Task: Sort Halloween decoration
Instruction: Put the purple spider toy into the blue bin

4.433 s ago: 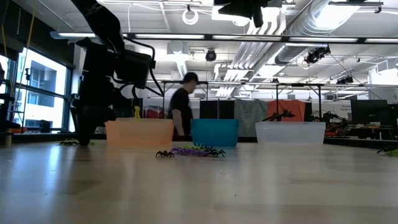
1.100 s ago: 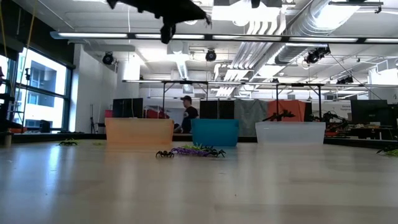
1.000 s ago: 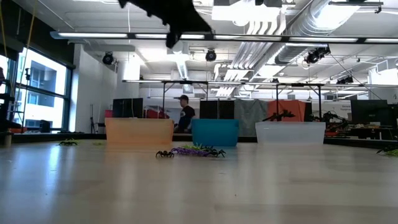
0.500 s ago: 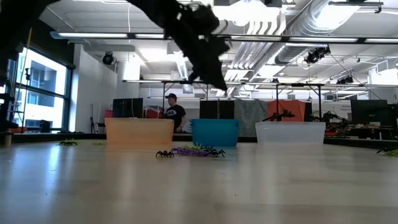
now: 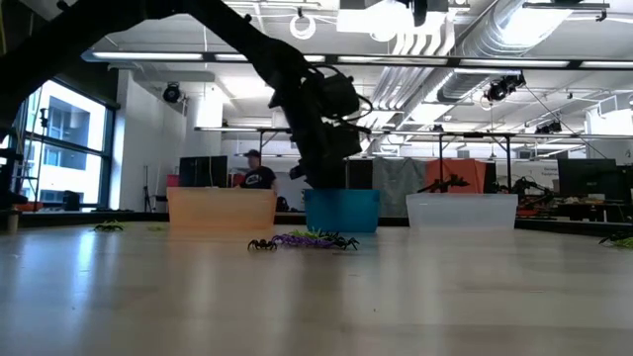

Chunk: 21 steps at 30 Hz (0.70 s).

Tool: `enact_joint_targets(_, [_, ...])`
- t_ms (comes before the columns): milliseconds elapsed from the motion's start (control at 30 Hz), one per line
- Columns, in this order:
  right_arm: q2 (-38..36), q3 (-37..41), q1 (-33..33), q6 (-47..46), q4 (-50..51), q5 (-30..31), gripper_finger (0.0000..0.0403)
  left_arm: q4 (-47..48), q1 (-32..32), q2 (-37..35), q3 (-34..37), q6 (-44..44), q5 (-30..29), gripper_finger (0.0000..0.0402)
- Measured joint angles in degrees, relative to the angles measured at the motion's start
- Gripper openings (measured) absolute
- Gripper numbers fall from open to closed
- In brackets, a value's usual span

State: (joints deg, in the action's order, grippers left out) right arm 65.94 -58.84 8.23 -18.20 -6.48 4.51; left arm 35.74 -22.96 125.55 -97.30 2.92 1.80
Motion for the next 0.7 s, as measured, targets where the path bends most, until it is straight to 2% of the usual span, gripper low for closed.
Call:
enact_joint_targets(300, [0.5,0.0,0.0,-1.4,-1.5,4.5,0.0142,0.4,-0.1,2.1,0.0,-2.3,-0.9,0.0])
enact_joint_targets(467, [0.6,0.0,0.0,-1.7,-1.7,4.5,0.0142,1.1,0.5,3.7,-0.1,-4.9,-2.4,0.0])
enact_joint_targets(700, [0.6,0.0,0.0,-3.9,-1.5,4.5,0.0142,1.1,0.9,3.7,-0.1,-3.6,-3.3,0.0])
